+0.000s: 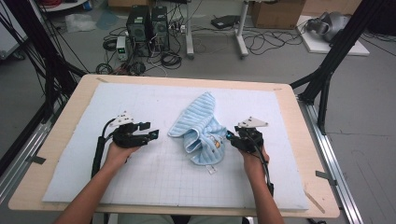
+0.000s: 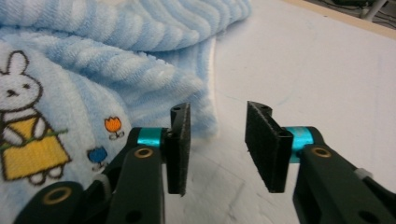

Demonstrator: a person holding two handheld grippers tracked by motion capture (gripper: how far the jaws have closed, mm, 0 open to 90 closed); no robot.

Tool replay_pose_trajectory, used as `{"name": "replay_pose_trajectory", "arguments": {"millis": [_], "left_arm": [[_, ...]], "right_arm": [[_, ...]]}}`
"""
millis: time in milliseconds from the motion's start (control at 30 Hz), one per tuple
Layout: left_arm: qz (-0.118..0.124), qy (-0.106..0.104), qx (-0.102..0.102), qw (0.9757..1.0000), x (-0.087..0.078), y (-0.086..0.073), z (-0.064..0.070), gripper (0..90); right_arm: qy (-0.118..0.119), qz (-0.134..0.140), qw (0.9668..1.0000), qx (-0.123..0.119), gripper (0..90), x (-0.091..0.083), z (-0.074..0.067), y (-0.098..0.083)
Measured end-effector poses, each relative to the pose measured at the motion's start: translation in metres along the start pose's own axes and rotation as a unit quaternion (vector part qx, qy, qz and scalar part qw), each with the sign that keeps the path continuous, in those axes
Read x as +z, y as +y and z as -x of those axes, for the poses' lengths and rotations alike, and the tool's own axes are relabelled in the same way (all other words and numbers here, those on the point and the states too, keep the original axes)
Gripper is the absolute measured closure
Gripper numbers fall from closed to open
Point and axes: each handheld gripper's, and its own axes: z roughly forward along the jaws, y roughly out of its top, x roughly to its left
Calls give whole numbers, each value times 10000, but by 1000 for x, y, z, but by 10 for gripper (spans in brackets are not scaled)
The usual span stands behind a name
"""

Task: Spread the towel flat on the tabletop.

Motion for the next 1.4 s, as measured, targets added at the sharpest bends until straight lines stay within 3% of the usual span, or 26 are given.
{"name": "replay_pose_trajectory", "arguments": {"millis": [133, 267, 300, 400, 433, 500, 533, 567, 600, 633, 700, 733, 767, 800, 867, 1033, 1133, 1167, 1233, 1267, 1400], "left_arm": [[-202, -1, -23, 9998, 23, 7, 5, 410], [-666, 58, 19, 9978, 58, 12, 14, 411], [-666, 58, 19, 9978, 58, 12, 14, 412], [-1070, 222, 154, 9939, 79, 14, 21, 432], [-1070, 222, 154, 9939, 79, 14, 21, 433], [-1312, 394, 338, 9900, 88, 12, 25, 464], [-1312, 394, 338, 9900, 88, 12, 25, 479], [-1340, 490, 499, 9885, 89, 13, 28, 479], [-1380, 582, 695, 9863, 89, 13, 29, 523], [-1365, 533, 701, 9867, 89, 13, 29, 580], [-1439, 549, 808, 9848, 88, 15, 29, 830], [-1455, 568, 750, 9849, 87, 16, 27, 841], [-1449, 656, 721, 9846, 85, 17, 24, 852], [-1356, 833, 497, 9860, 80, 19, 12, 853], [-1305, 902, 229, 9871, 72, 20, -1, 854], [-1220, 1088, 89, 9865, 59, 23, -20, 854], [-1100, 1436, -100, 9835, 43, 26, -45, 854], [-1100, 1436, -100, 9835, 43, 26, -45, 854], [-1036, 1605, -168, 9814, 34, 26, -58, 854], [-849, 1771, -395, 9797, 26, 24, -72, 854], [-772, 1881, -512, 9778, 20, 21, -85, 854]], "right_arm": [[15, 89, 9999, 49, 566, -12, 5, -4], [54, 171, 9997, 135, 564, -27, 12, -13], [58, 168, 9997, 159, 564, -28, 14, -16], [69, 158, 9996, 227, 564, -29, 18, -19], [69, 158, 9996, 227, 564, -29, 18, -19], [94, 174, 9995, 259, 564, -29, 19, -20], [92, 158, 9995, 240, 564, -28, 18, -20], [92, 158, 9995, 240, 564, -28, 18, -20], [96, 144, 9996, 228, 564, -27, 18, -20], [106, 133, 9996, 220, 564, -26, 17, -20], [142, 133, 9996, 210, 565, -24, 16, -19], [149, 124, 9996, 190, 566, -24, 16, -19], [178, 137, 9996, 141, 567, -24, 15, -19], [168, 149, 9997, 129, 569, -24, 14, -19], [179, 148, 9996, 151, 569, -25, 14, -19], [216, 118, 9996, 160, 569, -23, 14, -19], [252, 100, 9995, 142, 572, -22, 12, -19], [252, 100, 9995, 142, 572, -22, 12, -19], [312, 103, 9993, 152, 574, -21, 10, -19], [336, 94, 9993, 163, 576, -21, 8, -18], [414, 19, 9991, 57, 609, -19, 3, -17]]}}
